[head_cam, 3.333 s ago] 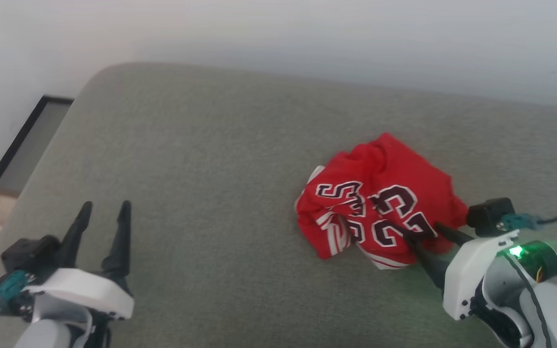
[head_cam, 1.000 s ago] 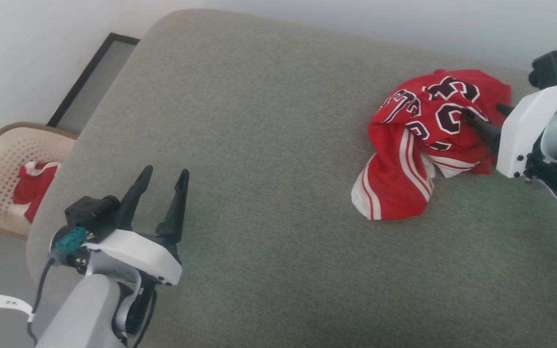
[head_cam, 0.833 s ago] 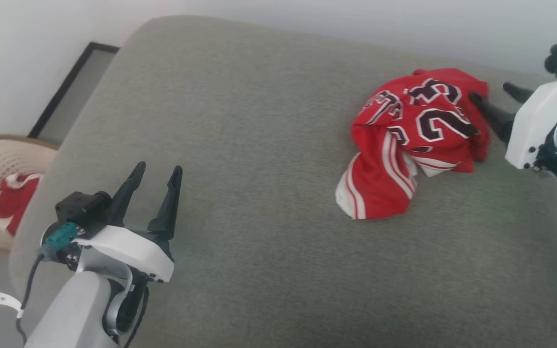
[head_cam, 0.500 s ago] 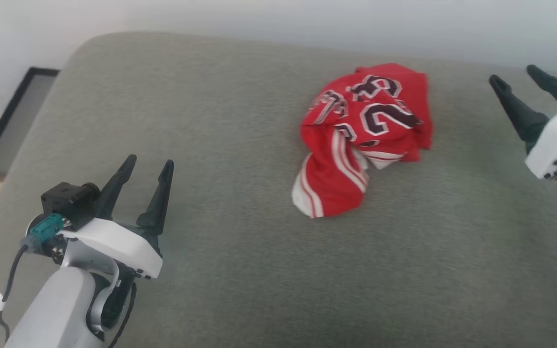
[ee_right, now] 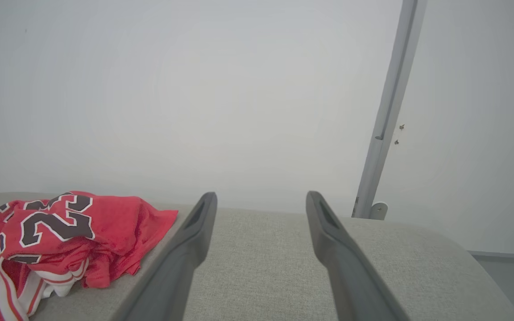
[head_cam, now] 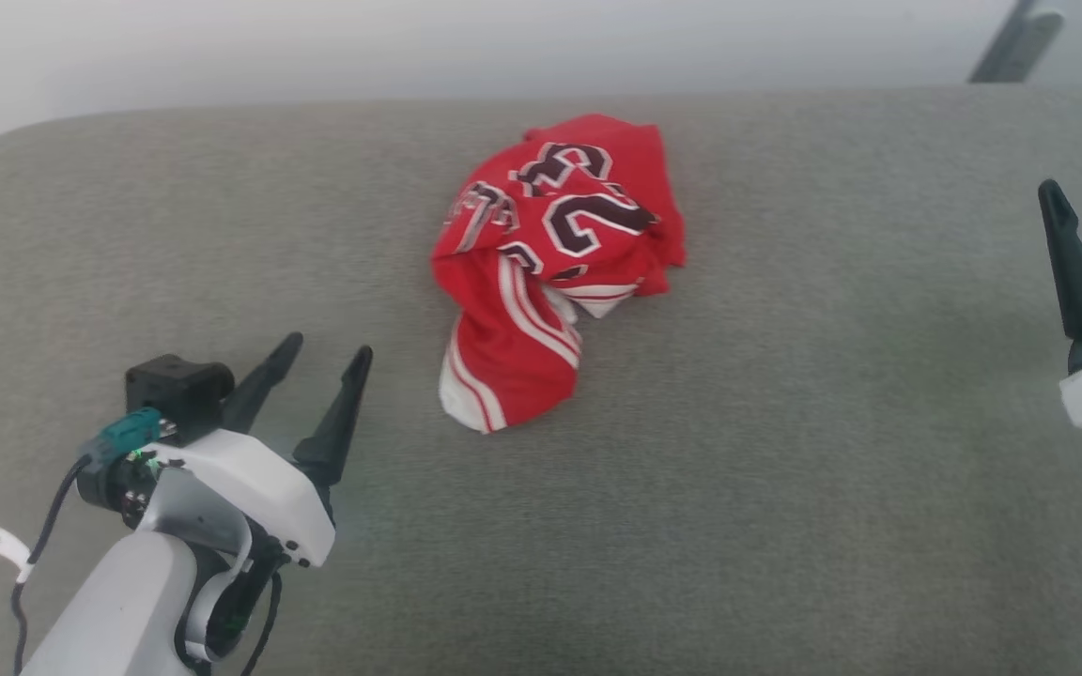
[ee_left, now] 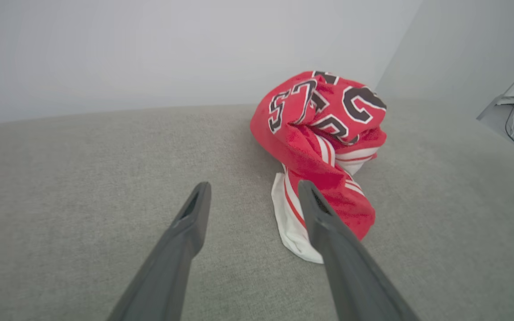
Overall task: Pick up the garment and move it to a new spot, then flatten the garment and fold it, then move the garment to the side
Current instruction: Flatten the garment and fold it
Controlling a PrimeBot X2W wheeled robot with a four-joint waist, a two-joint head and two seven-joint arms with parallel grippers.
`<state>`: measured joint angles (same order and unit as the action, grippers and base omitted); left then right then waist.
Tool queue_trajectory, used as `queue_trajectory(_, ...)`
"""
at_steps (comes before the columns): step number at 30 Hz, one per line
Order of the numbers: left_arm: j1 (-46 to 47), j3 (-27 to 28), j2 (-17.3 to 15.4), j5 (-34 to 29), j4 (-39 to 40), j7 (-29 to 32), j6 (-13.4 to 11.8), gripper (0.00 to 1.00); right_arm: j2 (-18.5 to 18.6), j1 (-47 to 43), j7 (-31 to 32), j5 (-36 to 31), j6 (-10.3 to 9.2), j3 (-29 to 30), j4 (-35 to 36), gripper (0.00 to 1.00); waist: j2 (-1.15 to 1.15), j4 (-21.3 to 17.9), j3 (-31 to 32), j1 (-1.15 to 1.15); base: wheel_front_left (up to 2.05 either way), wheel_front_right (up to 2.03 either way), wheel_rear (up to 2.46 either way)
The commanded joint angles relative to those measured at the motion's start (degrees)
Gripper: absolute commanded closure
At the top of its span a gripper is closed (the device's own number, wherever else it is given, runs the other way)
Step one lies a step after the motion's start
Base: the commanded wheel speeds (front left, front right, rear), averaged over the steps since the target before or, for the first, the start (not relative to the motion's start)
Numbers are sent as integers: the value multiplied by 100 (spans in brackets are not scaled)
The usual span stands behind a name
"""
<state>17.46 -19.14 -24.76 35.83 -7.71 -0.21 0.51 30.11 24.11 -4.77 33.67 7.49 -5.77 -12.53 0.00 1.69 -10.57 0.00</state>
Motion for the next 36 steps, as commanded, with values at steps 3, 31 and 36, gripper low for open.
queue_trajectory(3,-6,-98,-47,85,-5,341,-33,0,-349,-339,-161,-298,0,359,300,0,0,-366,-184,0,0,0,0)
queue_trajectory(31,999,-1122,132,-193,-1823,2432,-235,25,-1078,-850,-391,-705,0,274,717,0,0,-913,-481,0,0,0,0)
queue_trajectory(36,1212,-1420,176,-244,-2207,2858,23,100,-1098,-817,-417,-662,-1,298,658,0,0,-868,-516,0,0,0,0)
